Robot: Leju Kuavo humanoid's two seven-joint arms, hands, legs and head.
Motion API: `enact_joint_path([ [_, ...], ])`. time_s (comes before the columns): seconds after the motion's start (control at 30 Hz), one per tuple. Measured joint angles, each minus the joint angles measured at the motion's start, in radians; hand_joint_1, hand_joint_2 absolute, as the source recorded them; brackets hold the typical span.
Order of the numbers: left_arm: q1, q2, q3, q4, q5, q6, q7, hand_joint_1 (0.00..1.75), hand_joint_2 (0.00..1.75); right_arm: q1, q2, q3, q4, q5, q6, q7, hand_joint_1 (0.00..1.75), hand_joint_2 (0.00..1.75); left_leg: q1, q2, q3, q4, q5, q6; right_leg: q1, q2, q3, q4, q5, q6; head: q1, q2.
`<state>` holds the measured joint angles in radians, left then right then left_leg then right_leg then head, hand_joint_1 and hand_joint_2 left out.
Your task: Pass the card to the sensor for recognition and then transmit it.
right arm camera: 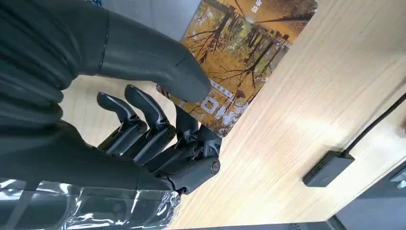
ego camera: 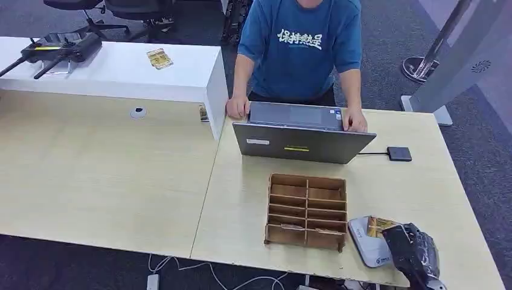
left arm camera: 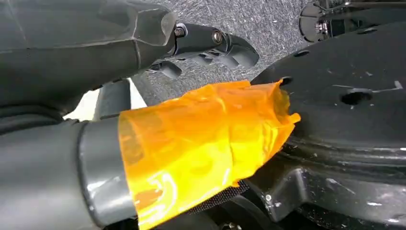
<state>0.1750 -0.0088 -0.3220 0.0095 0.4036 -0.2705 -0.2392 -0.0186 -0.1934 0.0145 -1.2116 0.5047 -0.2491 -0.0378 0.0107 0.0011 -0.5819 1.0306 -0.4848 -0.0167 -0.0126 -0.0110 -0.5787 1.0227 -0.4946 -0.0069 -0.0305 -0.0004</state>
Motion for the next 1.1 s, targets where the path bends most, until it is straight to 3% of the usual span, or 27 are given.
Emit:
enact_joint_path([
  [0.23,0.001,0.003,0.0,0.0,-0.002,-0.001,0.0,0.0,0.0,-0.005,-0.014,0.01,0.001,-0.003,0.02,0.011,1.75,1.75,0.0,0.0,0.0,0.0,0.0,0.0,0.0,0.0,0.0,0.0,0.0,0.0,0.0,0.0],
  [0.43,0.003,0.003,0.0,0.0,-0.003,0.0,-0.003,0.0,0.0,-0.004,-0.014,0.011,-0.03,-0.033,-0.042,-0.047,1.75,1.75,0.0,0.0,0.0,0.0,0.0,0.0,0.0,0.0,0.0,0.0,0.0,0.0,0.0,0.0],
  [0.8,0.003,0.0,0.0,0.0,-0.003,0.0,-0.005,0.0,0.0,-0.004,-0.014,0.011,-0.076,-0.04,-0.054,-0.055,1.75,1.75,0.0,0.0,0.0,0.0,0.0,0.0,0.0,0.0,0.0,0.0,0.0,0.0,0.0,0.0],
  [1.1,0.005,0.001,0.0,0.0,-0.01,0.001,-0.015,0.0,0.0,-0.035,-0.018,0.009,-0.15,-0.087,-0.083,-0.111,1.75,1.75,0.0,0.0,-0.001,0.0,0.0,0.0,0.0,0.0,0.0,0.0,0.0,0.0,0.0,0.0],
])
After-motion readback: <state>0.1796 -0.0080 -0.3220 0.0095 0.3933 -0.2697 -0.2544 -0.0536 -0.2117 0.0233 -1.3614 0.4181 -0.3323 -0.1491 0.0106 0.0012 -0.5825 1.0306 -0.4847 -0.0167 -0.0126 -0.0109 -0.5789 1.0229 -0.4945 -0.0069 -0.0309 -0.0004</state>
